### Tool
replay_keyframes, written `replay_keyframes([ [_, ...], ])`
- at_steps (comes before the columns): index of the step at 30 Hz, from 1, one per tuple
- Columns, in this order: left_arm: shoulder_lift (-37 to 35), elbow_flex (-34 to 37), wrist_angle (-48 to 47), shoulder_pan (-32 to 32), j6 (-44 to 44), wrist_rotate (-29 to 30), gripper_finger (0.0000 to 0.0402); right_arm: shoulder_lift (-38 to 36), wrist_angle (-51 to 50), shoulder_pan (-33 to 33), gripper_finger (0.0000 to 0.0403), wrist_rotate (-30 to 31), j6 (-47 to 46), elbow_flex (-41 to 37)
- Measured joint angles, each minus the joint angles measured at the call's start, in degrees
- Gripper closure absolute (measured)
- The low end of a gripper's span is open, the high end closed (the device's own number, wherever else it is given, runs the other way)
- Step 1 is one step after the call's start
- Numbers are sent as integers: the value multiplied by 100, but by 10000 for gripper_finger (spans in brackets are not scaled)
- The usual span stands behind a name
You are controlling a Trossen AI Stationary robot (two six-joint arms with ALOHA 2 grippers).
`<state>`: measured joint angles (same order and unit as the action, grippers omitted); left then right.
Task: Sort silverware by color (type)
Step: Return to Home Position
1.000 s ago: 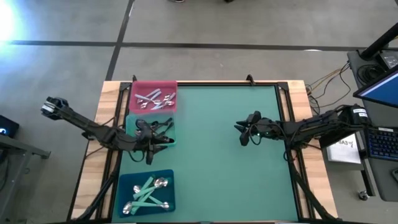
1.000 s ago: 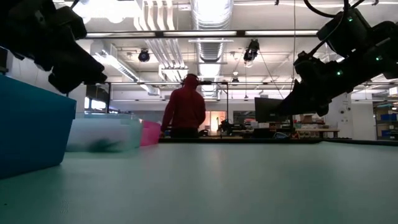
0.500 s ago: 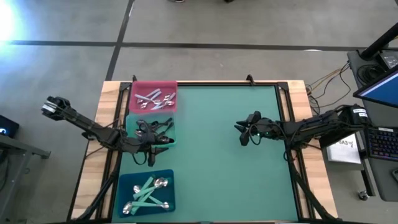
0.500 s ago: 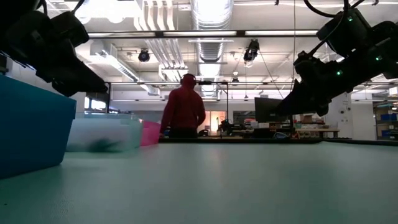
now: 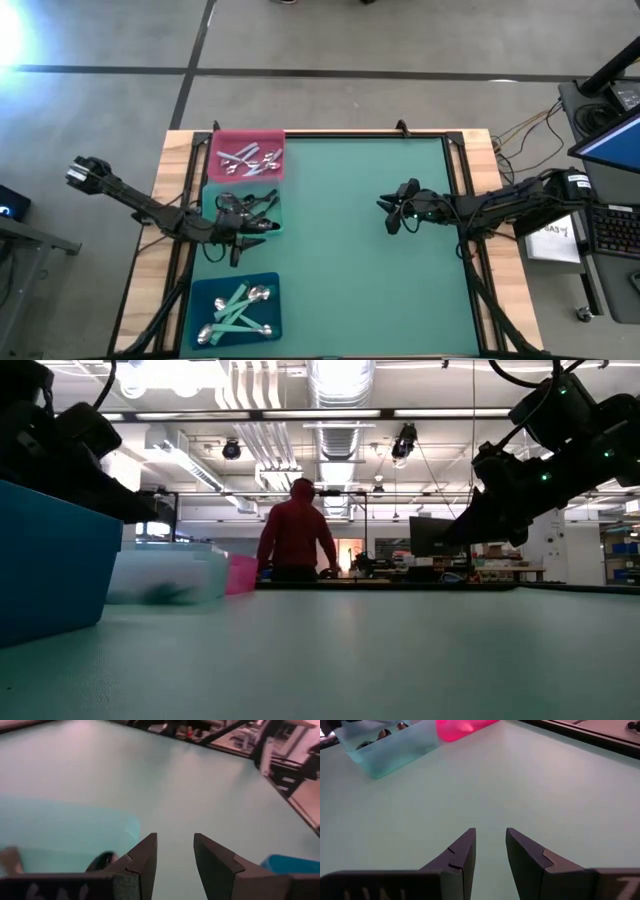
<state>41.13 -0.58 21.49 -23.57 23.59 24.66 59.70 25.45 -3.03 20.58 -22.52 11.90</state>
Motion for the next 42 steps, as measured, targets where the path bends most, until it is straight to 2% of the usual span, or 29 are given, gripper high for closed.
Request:
replay_keyframes([
  [5, -659, 0, -331, 0, -605, -77, 288, 0, -2, 0, 305, 1, 2, 0],
  [27, -2624, 2, -1692, 0, -638, -76, 288, 0, -2, 0, 305, 0, -1, 0],
  [42, -3498, 5, -1732, 0, -596, -80, 288, 2, -2, 0, 305, 0, 2, 0],
])
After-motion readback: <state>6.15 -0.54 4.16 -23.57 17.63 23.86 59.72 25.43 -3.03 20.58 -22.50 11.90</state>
